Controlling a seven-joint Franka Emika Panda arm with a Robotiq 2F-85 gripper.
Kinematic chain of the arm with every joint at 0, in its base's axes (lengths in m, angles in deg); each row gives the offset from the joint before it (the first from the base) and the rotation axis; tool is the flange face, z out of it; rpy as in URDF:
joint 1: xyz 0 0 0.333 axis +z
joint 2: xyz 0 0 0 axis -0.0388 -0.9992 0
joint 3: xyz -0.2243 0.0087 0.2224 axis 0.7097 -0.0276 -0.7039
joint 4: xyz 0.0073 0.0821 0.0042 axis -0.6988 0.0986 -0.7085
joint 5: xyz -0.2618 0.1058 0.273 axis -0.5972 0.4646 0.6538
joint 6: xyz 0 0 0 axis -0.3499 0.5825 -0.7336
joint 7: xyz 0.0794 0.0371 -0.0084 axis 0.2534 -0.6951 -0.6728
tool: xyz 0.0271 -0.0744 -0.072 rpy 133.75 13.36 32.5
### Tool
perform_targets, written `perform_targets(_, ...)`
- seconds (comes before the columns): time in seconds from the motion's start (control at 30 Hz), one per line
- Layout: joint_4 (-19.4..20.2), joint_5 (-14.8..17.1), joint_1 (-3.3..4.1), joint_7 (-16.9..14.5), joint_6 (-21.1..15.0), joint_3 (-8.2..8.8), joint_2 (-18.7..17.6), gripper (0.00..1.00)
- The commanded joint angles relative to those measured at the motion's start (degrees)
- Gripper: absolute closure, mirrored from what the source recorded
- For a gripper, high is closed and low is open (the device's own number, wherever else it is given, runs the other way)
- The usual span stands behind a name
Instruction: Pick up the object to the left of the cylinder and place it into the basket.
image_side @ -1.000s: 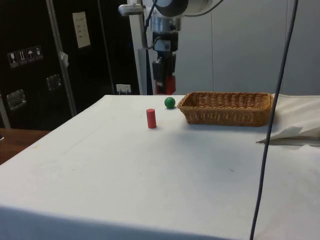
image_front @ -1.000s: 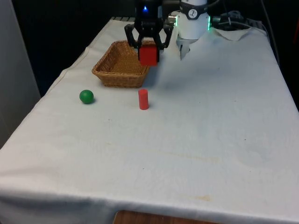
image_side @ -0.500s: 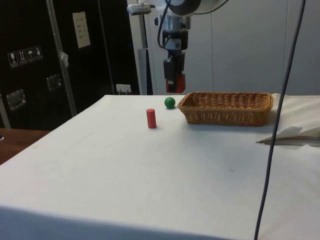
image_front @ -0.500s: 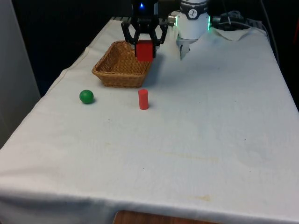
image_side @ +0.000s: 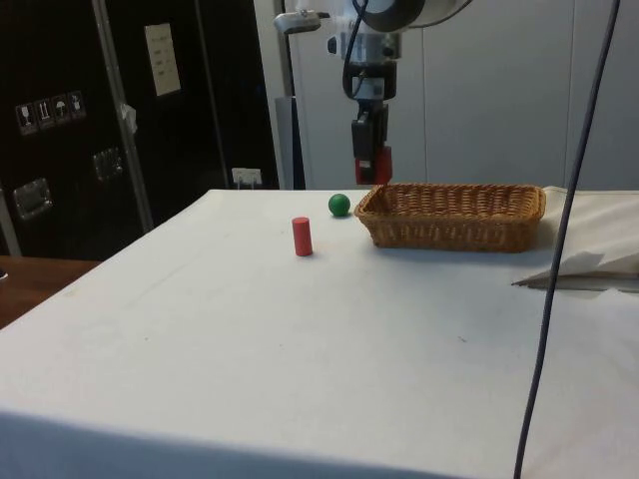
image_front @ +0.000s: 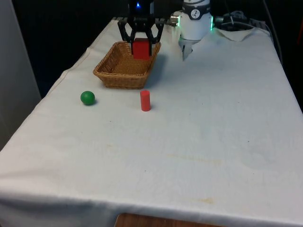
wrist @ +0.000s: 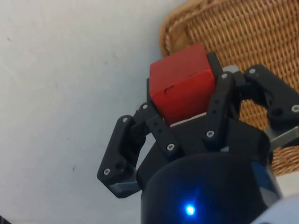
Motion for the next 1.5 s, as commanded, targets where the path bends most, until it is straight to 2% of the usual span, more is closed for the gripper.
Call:
perform_targets(0.0,0.4,-0.92,-0.34,-0.46,-0.4,0.57,0.11,0.99)
perform_targets(0.03,0.11,0.0,-0.06,-0.46,0.0,0.34,0.0,0.99)
perform_targets(0.07,0.52,-0.8,-0.34,-0.92,-0.4,0.86,0.06,0.99)
perform_targets(0.3,0.74,-0.11,-0.57,-4.64,-0.23,2.98,-1.15,0.99)
perform_targets(0.33,0.63,0.0,-0.34,-4.35,0.0,2.92,-1.09,0.99)
perform_targets(0.37,0.74,-0.11,-0.63,-5.1,-0.23,3.21,-1.38,0.99)
perform_targets(0.57,0.86,0.11,-0.92,-7.85,-0.34,4.87,-2.98,0.99)
perform_targets(0.6,0.63,0.11,-0.63,-7.51,0.0,4.93,-3.15,0.99)
perform_targets(0.63,0.92,0.11,-0.97,-8.19,-0.4,5.16,-3.27,0.99)
perform_targets(0.9,1.66,0.0,-0.97,-10.94,-1.26,6.93,-4.98,0.99)
perform_targets(0.93,1.2,0.11,-0.8,-10.49,-0.34,6.88,-5.04,0.99)
perform_targets(1.2,5.33,1.03,-1.03,-13.24,-6.19,7.62,-4.41,0.99)
perform_targets(1.23,4.64,0.57,-0.8,-12.55,-5.1,7.73,-5.16,0.99)
perform_targets(1.37,7.22,1.95,-1.15,-14.55,-9.11,7.56,-4.47,0.99)
perform_targets(1.47,7.96,2.58,-1.32,-15.36,-10.37,7.45,-4.76,0.99)
